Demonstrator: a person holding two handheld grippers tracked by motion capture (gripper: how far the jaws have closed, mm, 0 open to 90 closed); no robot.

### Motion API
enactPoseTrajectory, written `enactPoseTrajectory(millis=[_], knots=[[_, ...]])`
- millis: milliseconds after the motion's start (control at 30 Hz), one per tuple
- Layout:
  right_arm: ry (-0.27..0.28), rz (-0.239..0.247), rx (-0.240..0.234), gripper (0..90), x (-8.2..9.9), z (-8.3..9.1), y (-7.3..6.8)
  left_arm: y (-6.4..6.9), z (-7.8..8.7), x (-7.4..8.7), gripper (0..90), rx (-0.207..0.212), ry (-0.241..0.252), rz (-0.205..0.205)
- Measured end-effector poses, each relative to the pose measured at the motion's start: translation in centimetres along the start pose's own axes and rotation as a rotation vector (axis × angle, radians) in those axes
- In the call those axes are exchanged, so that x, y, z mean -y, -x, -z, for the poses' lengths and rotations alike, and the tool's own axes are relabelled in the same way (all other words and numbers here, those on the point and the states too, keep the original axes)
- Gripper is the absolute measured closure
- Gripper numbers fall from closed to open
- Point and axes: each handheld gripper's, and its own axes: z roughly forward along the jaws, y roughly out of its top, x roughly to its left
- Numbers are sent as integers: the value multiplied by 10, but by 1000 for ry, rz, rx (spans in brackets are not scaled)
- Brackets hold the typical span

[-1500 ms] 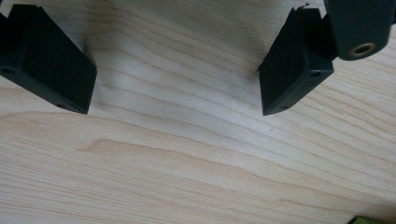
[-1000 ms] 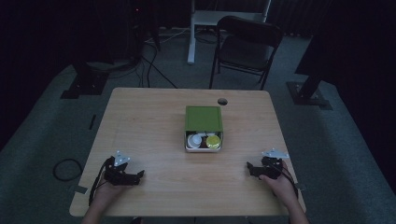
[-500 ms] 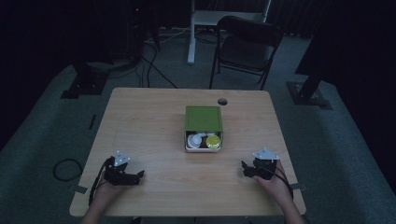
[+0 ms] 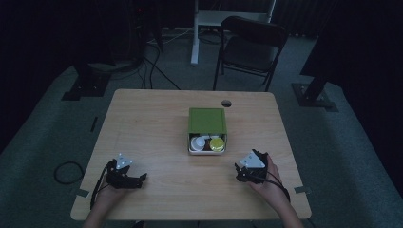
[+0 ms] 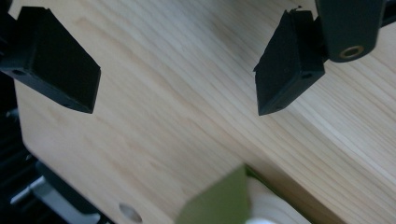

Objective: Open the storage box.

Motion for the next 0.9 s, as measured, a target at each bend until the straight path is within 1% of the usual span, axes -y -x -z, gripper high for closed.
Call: enactPoseTrajectory(millis=[33,67,133,167,200,233,333,467,533,567,633,667,700,767,800,833,900], knots=[[18,30,1,140,-6,1,-5,0,0,0,21,0,0,0],[18,30,1,140,-6,1,-5,0,0,0,21,0,0,0],[38,60,3,140,-11,2,-11,0,0,0,21,0,0,-1],[53,82,-6,140,-16,2,-16,0,0,0,21,0,0,0],[61,90,-8,140,-17,2,-17,0,0,0,21,0,0,0],[77,108,-13,140,-19,2,-21,0,0,0,21,0,-1,-1],[98,145,-21,149,-24,0,-29,0,0,0,21,0,1,0],[127,175,-40,163,-32,-2,-40,0,0,0,21,0,1,0],[132,195,-53,164,-36,-3,-45,0,0,0,21,0,1,0],[134,210,-54,179,-38,-3,-48,0,0,0,21,0,1,0],[140,217,-54,182,-40,-4,-51,0,0,0,21,0,1,0],[159,246,-73,184,-44,-5,-58,0,0,0,21,0,1,0],[167,264,-75,186,-46,-7,-61,0,0,0,21,0,1,0],[188,312,-65,211,-48,-9,-67,0,0,0,21,0,1,0],[202,330,-61,219,-49,-10,-70,0,0,0,21,0,1,0],[202,330,-61,219,-49,-10,-70,0,0,0,21,0,1,0],[228,377,-43,233,-52,-12,-76,0,0,0,21,0,1,0]])
